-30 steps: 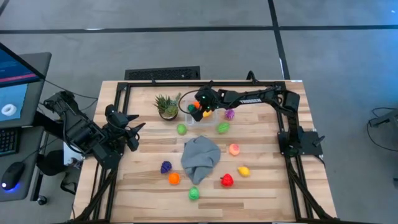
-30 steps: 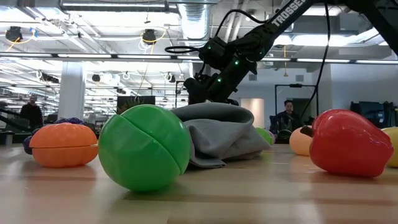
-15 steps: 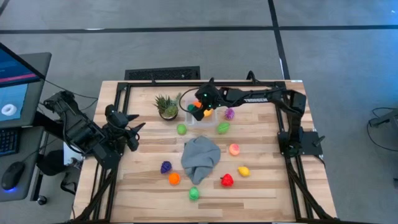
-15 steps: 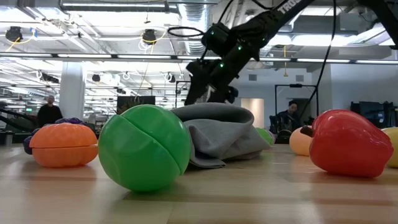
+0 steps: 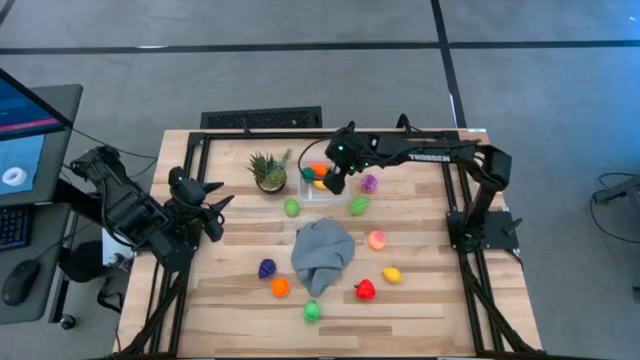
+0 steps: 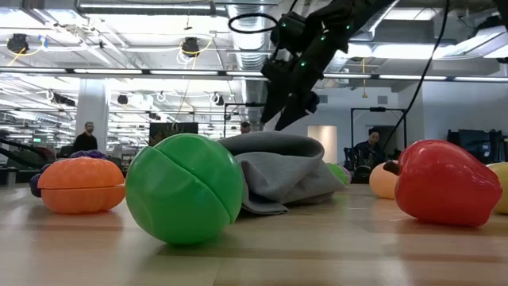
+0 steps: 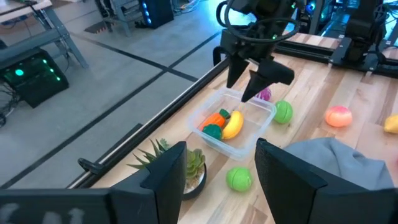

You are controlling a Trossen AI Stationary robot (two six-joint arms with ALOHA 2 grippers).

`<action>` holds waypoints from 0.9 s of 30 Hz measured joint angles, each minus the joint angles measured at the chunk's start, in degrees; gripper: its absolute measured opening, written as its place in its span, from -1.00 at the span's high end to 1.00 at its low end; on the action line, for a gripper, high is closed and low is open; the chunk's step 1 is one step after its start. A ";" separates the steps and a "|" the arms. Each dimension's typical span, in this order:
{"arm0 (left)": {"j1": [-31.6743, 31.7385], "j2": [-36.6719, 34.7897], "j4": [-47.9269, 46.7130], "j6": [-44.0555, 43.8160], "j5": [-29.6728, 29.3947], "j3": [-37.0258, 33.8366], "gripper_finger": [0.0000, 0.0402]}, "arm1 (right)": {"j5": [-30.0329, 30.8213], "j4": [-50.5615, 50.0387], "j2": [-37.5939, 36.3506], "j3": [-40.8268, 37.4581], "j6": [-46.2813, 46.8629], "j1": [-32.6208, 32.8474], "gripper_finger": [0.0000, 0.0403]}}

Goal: Pick and placing Produce into tupperware
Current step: Put the purple onion into the transparent container

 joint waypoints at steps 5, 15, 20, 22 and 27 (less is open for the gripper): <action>0.00 0.00 -0.01 -0.02 -0.08 0.00 0.10 | -0.26 -5.32 -3.18 0.00 -0.15 0.24 -0.66; 0.00 0.00 -0.01 -0.95 0.32 0.00 0.10 | -0.33 -15.56 -8.79 -0.03 -6.94 2.86 -0.64; 0.00 0.00 -0.01 -0.94 0.34 0.00 0.10 | -0.20 -22.67 -10.30 -0.09 -9.07 2.17 -0.62; 0.00 0.00 -0.01 -0.94 0.32 0.00 0.10 | -0.01 -23.49 -11.06 -1.06 -8.98 1.30 -0.61; 0.00 0.00 -0.01 -0.94 0.32 0.00 0.10 | 1.53 -20.01 -15.04 -8.22 -2.73 -1.79 -0.61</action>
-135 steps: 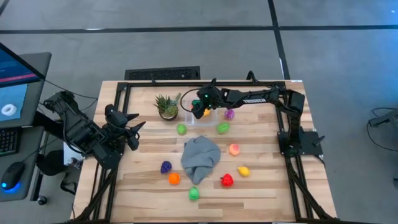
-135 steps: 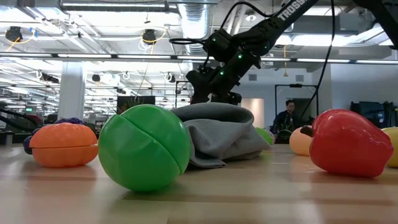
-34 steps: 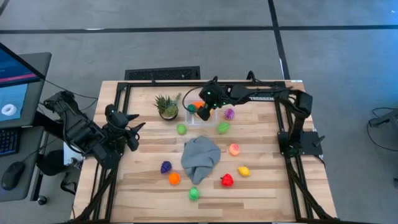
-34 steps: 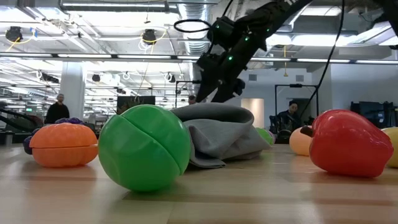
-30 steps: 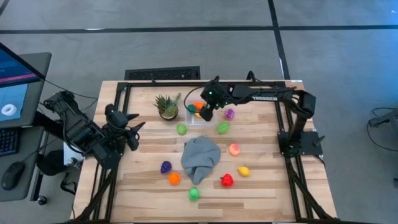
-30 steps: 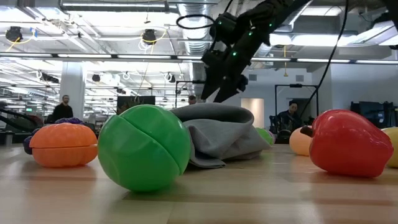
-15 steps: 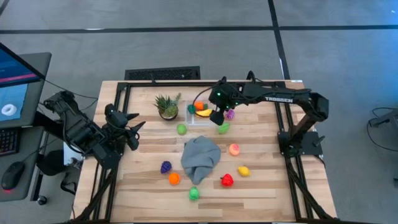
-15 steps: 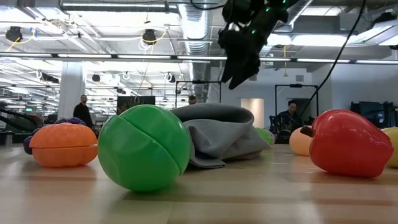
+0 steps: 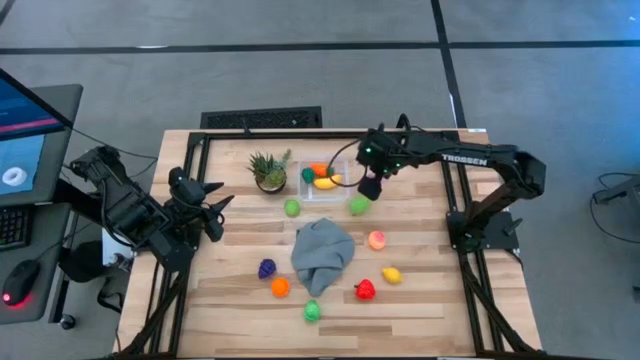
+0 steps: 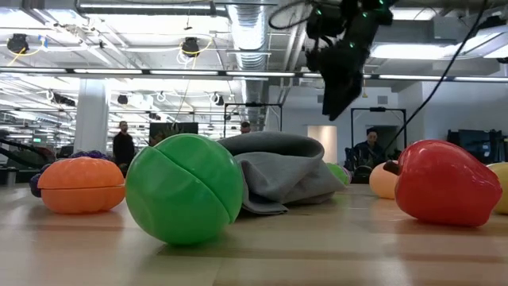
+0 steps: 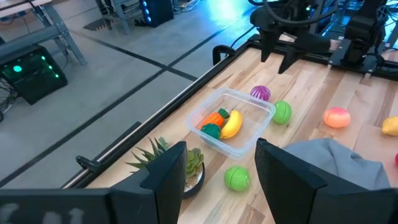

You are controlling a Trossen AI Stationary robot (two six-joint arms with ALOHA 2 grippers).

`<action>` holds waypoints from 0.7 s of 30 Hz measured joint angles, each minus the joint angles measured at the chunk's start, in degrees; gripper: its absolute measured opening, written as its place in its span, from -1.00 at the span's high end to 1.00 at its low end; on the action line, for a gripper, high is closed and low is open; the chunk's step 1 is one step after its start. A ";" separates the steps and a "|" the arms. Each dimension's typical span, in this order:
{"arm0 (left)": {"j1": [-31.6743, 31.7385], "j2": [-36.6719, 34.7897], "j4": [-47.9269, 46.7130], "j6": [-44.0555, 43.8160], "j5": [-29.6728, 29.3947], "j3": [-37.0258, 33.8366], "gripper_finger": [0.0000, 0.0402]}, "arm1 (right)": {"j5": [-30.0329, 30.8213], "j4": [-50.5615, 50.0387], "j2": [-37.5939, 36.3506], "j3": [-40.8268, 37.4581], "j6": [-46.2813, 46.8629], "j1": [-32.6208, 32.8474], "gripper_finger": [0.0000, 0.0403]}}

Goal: Pick and placing Produce into tupperware
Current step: Put the purple onion into the transparent container

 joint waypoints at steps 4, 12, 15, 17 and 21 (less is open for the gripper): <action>0.00 0.00 0.02 0.10 -0.43 0.00 0.10 | 0.07 3.85 -2.14 -5.37 7.20 -2.56 -0.61; 0.00 0.00 0.00 0.18 -2.74 0.00 0.10 | 0.15 5.28 -2.41 -7.95 5.48 -5.60 -0.61; 0.00 0.00 0.00 -0.75 -2.50 0.00 0.10 | 0.11 5.56 -2.41 -7.95 -1.90 -6.76 -0.61; 0.00 0.00 0.00 -1.38 -2.27 0.00 0.10 | -0.25 5.29 -2.41 -7.95 -7.00 -7.72 -0.61; 0.00 0.00 0.19 -2.29 -2.01 0.00 0.10 | -2.65 4.68 -2.41 -7.95 -17.66 -8.74 -0.61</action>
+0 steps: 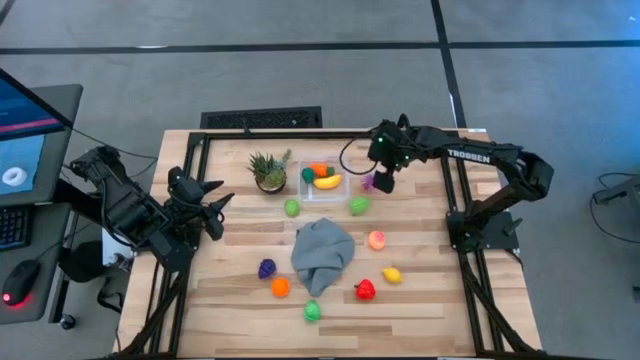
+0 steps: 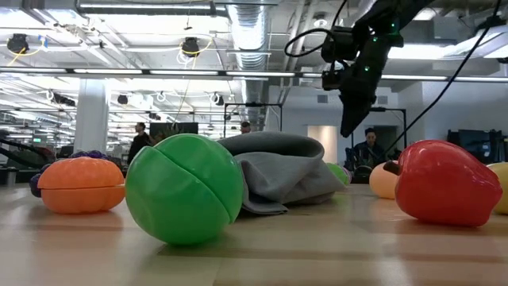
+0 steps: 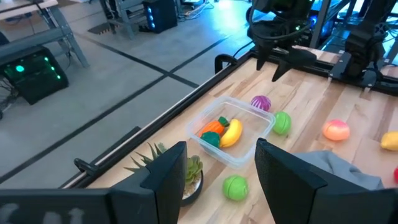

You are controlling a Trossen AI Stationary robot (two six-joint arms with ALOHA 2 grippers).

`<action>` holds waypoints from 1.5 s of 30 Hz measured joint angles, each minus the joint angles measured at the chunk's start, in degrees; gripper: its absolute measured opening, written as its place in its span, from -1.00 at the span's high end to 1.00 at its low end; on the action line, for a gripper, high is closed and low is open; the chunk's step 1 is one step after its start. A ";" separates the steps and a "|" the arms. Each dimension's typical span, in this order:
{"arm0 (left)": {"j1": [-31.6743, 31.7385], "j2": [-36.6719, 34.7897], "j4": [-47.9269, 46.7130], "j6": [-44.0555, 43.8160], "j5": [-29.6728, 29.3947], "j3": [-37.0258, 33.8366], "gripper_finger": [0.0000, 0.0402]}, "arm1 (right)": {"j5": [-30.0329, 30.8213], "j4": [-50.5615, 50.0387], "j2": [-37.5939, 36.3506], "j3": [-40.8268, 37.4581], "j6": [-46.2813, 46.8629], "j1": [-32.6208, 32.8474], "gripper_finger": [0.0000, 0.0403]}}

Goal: Pick and placing Produce into tupperware
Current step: Put the purple onion into the transparent container

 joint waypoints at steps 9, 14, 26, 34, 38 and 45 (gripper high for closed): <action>0.00 0.00 0.83 -0.24 0.02 0.00 0.10 | -2.14 0.21 0.04 0.00 -21.28 0.20 -0.61; 0.00 0.67 0.82 -0.52 0.02 0.00 0.10 | -2.43 1.45 0.07 0.01 -33.63 0.43 -0.61; 0.01 4.47 0.57 -4.03 1.12 0.00 0.10 | -0.57 4.94 5.27 0.24 -44.92 4.17 -0.61; 0.00 5.05 1.08 -6.28 2.78 0.00 0.10 | 1.20 3.37 11.52 0.07 -42.61 5.40 -0.61; 0.00 5.01 1.07 -7.31 3.15 0.00 0.10 | 3.80 4.86 12.94 0.09 -42.51 5.68 -0.61; 0.00 5.01 1.05 -7.61 3.15 0.00 0.10 | 4.33 6.78 13.05 0.09 -42.69 5.47 -0.61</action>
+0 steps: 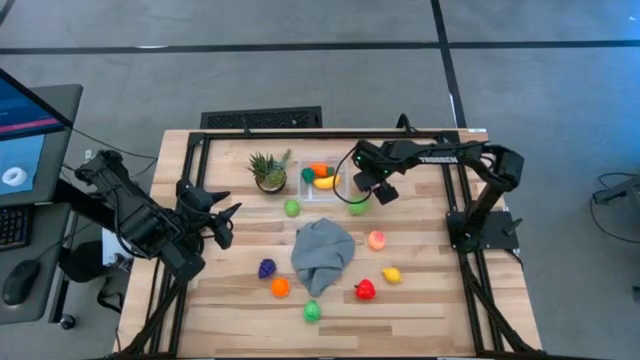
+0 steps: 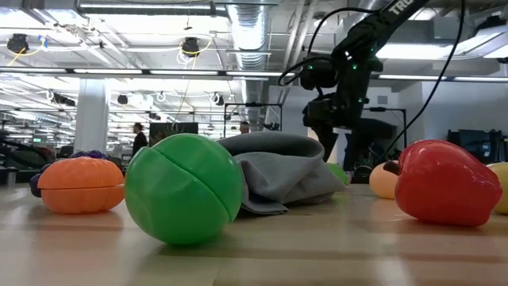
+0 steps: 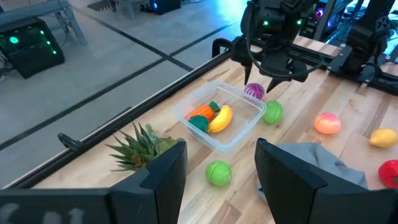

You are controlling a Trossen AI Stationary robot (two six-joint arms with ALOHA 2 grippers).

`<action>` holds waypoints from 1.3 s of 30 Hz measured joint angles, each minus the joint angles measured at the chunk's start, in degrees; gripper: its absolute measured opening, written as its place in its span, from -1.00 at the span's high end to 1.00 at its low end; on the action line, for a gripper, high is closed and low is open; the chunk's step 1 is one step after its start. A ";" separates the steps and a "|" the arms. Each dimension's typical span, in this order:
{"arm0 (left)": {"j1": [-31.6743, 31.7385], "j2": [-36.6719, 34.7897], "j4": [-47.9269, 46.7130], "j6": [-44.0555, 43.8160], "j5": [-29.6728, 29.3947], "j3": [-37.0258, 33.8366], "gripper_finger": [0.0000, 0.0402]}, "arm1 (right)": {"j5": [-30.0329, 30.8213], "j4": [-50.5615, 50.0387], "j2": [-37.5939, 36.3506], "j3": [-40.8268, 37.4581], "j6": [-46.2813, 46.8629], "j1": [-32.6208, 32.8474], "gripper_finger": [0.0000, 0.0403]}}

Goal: Pick and placing Produce into tupperware
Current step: Put the purple onion into the transparent container

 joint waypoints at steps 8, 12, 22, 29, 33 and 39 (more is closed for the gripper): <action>0.00 0.00 -0.02 0.02 0.00 0.00 0.10 | -0.20 0.20 0.50 -0.02 -0.43 -0.44 -0.61; 0.00 0.00 -0.06 0.04 -0.02 0.00 0.10 | -0.28 0.55 1.42 0.00 -0.46 -0.42 -0.61; 0.00 0.00 -0.24 0.02 -0.02 0.00 0.10 | -0.02 0.49 2.75 0.00 0.19 -0.53 -0.58; 0.00 0.00 -0.23 0.02 -0.02 0.00 0.10 | -0.28 0.22 2.75 0.00 2.12 -1.69 -0.52; 0.00 0.00 -0.24 0.02 -0.04 0.00 0.10 | -0.45 0.25 2.75 0.00 3.15 -1.70 -0.52; 0.00 0.00 -0.22 0.02 -0.04 0.00 0.10 | -1.34 0.31 2.75 0.00 5.29 -1.95 -0.52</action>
